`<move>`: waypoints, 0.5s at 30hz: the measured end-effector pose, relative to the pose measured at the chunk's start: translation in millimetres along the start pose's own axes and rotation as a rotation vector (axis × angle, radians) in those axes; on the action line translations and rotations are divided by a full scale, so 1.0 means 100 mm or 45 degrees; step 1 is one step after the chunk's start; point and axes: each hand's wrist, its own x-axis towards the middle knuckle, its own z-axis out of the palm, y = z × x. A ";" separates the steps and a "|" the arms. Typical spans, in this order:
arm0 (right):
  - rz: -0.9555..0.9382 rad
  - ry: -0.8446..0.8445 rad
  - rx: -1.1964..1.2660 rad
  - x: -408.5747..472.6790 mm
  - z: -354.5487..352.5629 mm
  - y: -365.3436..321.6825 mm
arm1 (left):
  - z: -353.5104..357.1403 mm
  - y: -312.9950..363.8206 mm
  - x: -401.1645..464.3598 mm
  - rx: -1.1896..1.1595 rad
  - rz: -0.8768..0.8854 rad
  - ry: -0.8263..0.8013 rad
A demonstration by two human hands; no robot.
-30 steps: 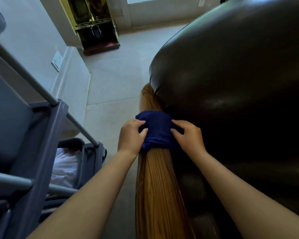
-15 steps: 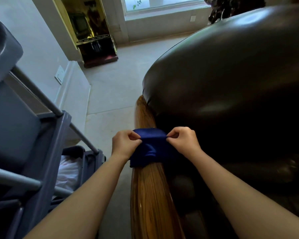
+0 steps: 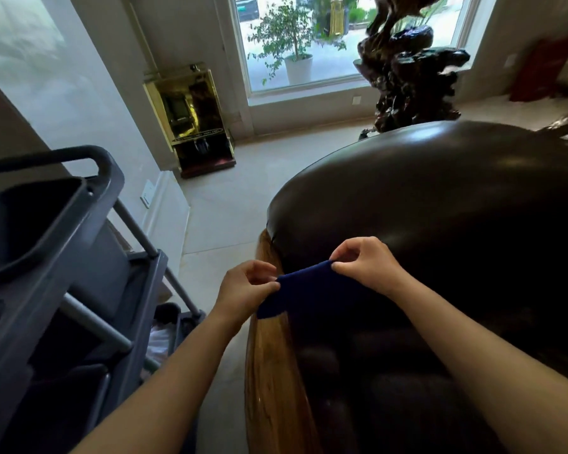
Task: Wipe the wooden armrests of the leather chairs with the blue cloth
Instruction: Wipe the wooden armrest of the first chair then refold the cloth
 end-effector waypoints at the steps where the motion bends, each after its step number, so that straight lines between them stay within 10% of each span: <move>1: -0.011 -0.011 0.001 -0.14 -0.15 -0.09 | 0.01 0.13 -0.14 0.020 0.024 -0.027; 15: 0.005 0.247 -0.191 -2.61 -1.99 -0.51 | 0.77 1.84 -1.75 0.078 0.326 -0.430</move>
